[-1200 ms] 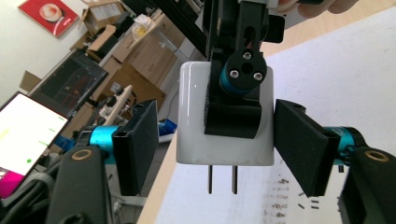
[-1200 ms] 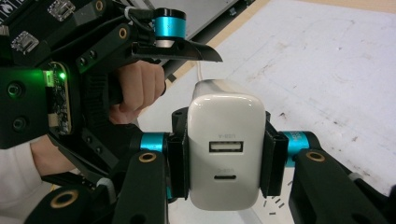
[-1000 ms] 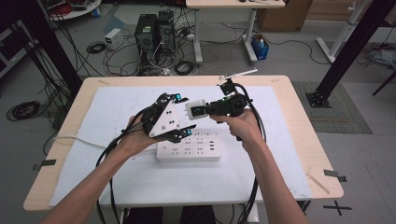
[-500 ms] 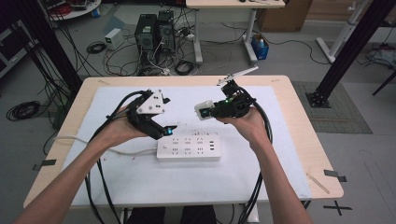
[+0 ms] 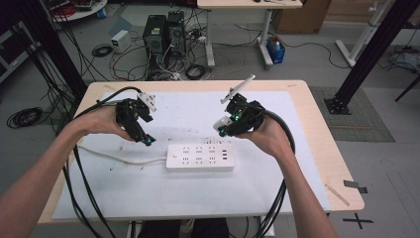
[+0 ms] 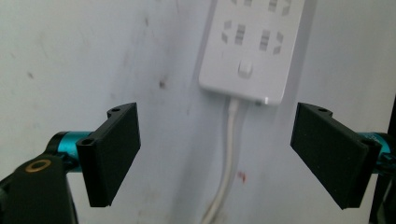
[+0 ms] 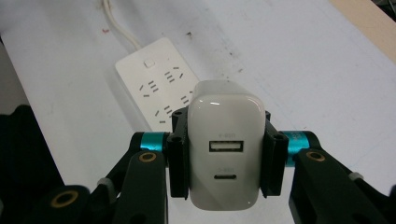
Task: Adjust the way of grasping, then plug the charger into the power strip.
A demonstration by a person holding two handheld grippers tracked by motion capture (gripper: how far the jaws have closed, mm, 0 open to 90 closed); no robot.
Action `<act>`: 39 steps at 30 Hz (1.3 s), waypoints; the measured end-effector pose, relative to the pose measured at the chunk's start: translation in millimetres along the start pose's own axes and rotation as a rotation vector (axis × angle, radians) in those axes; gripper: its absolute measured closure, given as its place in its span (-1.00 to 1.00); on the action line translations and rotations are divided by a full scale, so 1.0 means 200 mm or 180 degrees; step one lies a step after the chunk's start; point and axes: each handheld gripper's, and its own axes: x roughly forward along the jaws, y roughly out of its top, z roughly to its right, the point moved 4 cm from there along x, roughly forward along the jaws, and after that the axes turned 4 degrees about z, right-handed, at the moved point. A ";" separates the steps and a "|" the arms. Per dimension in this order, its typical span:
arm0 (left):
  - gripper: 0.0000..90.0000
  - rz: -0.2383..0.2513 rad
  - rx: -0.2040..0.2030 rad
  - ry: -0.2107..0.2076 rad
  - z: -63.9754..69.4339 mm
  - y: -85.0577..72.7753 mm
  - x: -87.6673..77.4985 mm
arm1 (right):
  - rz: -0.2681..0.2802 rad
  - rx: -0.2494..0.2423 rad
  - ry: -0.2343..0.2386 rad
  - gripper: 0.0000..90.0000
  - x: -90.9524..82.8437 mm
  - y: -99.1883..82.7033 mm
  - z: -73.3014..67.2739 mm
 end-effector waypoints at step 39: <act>-0.64 -0.0466 0.0128 -0.0222 -0.01 -0.17 0.13 | -0.1189 -0.0990 0.0785 0.38 0.53 0.01 0.05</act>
